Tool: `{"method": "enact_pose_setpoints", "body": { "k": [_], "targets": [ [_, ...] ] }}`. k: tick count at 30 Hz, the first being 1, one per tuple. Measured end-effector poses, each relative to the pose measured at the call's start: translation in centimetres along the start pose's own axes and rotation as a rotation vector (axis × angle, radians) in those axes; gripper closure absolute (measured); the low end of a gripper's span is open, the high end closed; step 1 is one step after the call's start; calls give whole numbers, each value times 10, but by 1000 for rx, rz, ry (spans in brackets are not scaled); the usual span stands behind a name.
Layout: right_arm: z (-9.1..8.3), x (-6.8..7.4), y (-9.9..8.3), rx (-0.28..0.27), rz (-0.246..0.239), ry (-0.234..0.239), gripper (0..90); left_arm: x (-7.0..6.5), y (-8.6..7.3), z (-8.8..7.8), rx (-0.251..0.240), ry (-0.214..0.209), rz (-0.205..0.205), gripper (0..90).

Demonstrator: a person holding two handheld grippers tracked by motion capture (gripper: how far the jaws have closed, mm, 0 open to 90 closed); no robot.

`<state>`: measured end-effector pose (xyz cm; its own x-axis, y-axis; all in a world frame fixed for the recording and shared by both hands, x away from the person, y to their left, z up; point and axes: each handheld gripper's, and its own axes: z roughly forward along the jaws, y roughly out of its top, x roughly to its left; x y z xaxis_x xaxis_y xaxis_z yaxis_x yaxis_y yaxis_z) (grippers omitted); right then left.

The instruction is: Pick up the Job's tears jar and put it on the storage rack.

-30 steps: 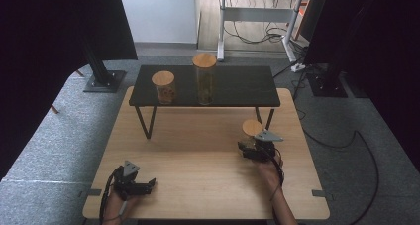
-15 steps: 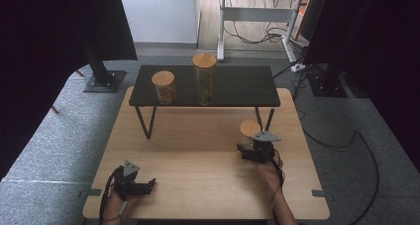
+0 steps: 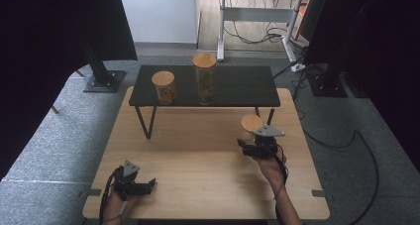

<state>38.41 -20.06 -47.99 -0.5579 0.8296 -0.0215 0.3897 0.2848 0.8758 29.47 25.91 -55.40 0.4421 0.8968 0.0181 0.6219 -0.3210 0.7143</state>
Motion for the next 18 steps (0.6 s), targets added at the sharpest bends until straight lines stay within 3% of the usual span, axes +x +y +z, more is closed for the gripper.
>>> {"method": "enact_pose_setpoints", "body": {
  "k": [18],
  "targets": [
    [-23, 1, 47, 12, 15, 6, 252, 0, 0, 0, -2, -5, 2, 23]
  ]
}}
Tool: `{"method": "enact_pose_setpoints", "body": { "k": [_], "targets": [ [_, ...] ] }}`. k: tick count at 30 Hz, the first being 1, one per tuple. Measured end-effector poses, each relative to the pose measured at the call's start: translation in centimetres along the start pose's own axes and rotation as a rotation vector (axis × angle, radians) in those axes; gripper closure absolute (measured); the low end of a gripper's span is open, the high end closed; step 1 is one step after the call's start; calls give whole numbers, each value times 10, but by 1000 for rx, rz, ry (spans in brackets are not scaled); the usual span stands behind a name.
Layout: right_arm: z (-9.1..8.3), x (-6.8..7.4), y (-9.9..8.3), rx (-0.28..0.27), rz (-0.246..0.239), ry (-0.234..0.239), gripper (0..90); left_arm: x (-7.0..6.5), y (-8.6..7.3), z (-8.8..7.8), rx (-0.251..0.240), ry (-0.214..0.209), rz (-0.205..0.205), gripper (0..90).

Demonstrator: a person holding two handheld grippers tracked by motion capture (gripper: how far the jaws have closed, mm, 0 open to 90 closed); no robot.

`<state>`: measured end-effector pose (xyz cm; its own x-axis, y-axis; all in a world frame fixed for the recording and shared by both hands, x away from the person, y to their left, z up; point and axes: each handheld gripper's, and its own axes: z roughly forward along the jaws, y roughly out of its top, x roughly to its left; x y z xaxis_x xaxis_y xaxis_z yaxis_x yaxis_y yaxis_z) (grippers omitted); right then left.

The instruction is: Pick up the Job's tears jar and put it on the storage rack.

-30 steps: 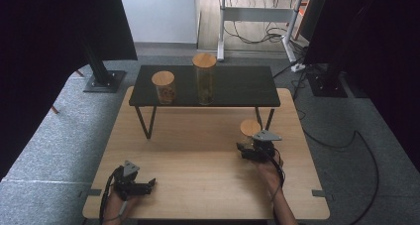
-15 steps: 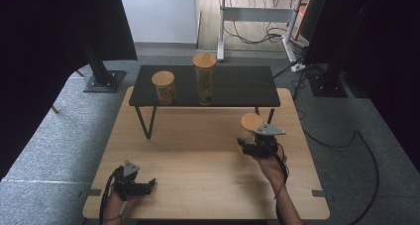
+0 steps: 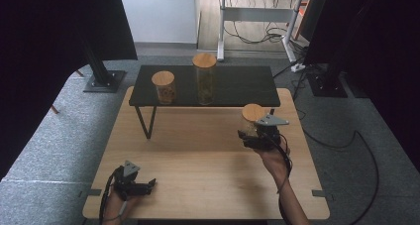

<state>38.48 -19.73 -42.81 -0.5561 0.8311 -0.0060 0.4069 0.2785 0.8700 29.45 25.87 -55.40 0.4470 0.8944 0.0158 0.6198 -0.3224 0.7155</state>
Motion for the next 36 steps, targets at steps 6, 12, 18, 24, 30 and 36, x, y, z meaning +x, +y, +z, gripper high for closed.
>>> {"method": "enact_pose_setpoints", "body": {
  "k": [6, 12, 18, 24, 30, 36],
  "targets": [
    [-3, 0, 11, 9, 6, 7, 252, 0, 0, 0, 2, -1, 3, 22],
    [-7, 3, 28, 19, 0, 14, 252, 0, 0, 0, 1, -2, 1, 23],
    [-11, 3, 39, 31, -4, 5, 251, 0, 0, 0, 2, -4, 4, 22],
    [-16, 4, 49, 31, 1, -3, 252, 0, 0, 0, 2, -5, 6, 22],
    [-19, 2, 61, 28, 17, -3, 252, 0, 0, 0, 2, -7, 8, 22],
    [-23, 2, 73, 16, 19, -6, 252, 0, 0, 0, 4, -9, 8, 22]
  ]
}}
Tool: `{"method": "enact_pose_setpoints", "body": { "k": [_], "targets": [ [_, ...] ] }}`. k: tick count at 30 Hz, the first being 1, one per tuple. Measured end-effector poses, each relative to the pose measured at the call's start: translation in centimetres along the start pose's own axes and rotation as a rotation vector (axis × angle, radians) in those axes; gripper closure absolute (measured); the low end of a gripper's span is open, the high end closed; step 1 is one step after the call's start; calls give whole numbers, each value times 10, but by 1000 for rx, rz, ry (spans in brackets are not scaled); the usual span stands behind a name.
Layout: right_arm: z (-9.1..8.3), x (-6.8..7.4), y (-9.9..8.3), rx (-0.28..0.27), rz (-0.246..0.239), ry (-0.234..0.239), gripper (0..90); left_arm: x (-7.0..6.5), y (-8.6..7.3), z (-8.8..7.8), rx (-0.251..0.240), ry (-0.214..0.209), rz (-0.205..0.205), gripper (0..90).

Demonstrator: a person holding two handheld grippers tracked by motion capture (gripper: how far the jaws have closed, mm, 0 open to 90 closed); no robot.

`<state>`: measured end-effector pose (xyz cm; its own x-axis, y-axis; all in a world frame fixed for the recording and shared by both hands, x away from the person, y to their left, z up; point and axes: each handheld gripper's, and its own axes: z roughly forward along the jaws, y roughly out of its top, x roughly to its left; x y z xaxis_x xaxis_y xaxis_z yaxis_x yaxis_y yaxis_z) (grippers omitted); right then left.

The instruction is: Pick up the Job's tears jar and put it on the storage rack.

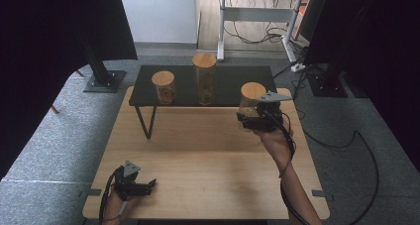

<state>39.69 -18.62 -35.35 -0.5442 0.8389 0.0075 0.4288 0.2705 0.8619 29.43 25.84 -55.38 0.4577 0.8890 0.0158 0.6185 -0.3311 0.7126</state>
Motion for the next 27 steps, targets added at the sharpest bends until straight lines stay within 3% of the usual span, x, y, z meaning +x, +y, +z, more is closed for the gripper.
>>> {"method": "enact_pose_setpoints", "body": {
  "k": [27],
  "targets": [
    [-8, -12, 40, -19, 34, -35, 252, 0, 0, 0, 0, -2, 1, 22]
  ]
}}
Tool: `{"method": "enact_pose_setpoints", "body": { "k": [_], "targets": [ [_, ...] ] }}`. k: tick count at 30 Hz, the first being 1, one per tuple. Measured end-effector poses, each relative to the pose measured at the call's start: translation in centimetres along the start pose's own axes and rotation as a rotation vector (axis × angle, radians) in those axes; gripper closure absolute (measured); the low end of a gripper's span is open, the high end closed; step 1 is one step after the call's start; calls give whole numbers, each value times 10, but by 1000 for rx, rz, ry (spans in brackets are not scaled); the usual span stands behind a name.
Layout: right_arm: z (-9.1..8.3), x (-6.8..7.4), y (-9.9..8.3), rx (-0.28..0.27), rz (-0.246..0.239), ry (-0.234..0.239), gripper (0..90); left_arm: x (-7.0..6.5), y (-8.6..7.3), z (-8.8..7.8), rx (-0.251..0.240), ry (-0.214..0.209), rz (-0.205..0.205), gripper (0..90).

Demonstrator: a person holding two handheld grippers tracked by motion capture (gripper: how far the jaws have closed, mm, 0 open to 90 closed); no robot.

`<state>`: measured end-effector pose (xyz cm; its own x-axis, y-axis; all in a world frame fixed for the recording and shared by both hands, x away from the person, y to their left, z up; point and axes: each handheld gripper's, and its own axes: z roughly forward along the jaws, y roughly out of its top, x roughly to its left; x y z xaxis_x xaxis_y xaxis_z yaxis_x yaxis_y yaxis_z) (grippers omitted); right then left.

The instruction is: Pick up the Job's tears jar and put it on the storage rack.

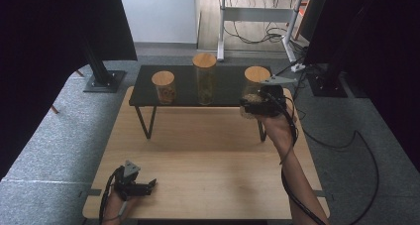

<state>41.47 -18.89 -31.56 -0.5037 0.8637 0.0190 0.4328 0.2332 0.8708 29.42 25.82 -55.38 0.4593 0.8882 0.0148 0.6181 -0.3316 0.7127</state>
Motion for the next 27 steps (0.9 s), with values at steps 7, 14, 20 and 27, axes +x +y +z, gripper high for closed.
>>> {"method": "enact_pose_setpoints", "body": {
  "k": [7, 14, 20, 27],
  "targets": [
    [-1, 1, 6, -8, -4, -3, 252, 0, 0, 0, 0, 0, 0, 22],
    [7, -3, 10, -3, -8, -17, 252, 0, 0, 0, 0, -1, 2, 22],
    [17, -11, 14, -13, 5, -7, 252, 0, 0, 0, -2, -1, 2, 22],
    [30, -18, 20, -23, -5, -6, 251, 0, 0, 0, -1, -1, 1, 22]
  ]
}}
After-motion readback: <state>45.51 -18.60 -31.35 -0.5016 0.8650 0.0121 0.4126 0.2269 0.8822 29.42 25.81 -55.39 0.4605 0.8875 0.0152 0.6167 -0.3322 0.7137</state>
